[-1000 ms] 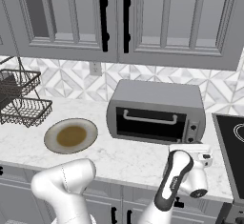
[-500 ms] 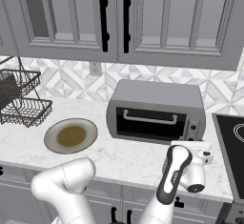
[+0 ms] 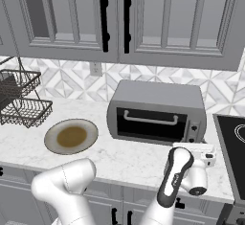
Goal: Pick up the kebab skewer and baguette bread, and place them inside the toaster oven. Close the toaster oven door and start by setting the timer.
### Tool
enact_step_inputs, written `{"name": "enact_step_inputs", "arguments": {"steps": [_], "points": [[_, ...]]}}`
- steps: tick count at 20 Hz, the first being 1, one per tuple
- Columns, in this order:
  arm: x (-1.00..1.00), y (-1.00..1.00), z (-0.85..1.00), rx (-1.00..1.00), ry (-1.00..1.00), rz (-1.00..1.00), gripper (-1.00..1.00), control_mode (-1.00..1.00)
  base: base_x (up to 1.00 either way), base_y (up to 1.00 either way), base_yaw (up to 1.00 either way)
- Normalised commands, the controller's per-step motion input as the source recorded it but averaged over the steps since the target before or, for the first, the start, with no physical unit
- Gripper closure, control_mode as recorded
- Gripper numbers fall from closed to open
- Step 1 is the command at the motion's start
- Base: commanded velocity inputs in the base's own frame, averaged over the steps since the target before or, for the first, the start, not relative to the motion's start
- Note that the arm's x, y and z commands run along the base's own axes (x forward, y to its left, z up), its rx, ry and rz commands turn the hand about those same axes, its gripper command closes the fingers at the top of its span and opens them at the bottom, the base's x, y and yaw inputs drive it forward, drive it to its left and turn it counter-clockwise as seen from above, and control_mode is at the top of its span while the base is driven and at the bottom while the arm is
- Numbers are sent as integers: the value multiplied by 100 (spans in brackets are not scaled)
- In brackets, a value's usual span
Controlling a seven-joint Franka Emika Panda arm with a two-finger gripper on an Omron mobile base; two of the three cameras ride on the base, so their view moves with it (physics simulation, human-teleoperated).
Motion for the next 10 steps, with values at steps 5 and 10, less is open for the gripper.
{"name": "enact_step_inputs", "arguments": {"steps": [5, 10], "points": [[-27, -22, 0, 0, 0, 0, -100, -100, 0, 0, 0], [-1, 5, 0, 0, 0, 0, -100, -100, 0, 0, 0]]}}
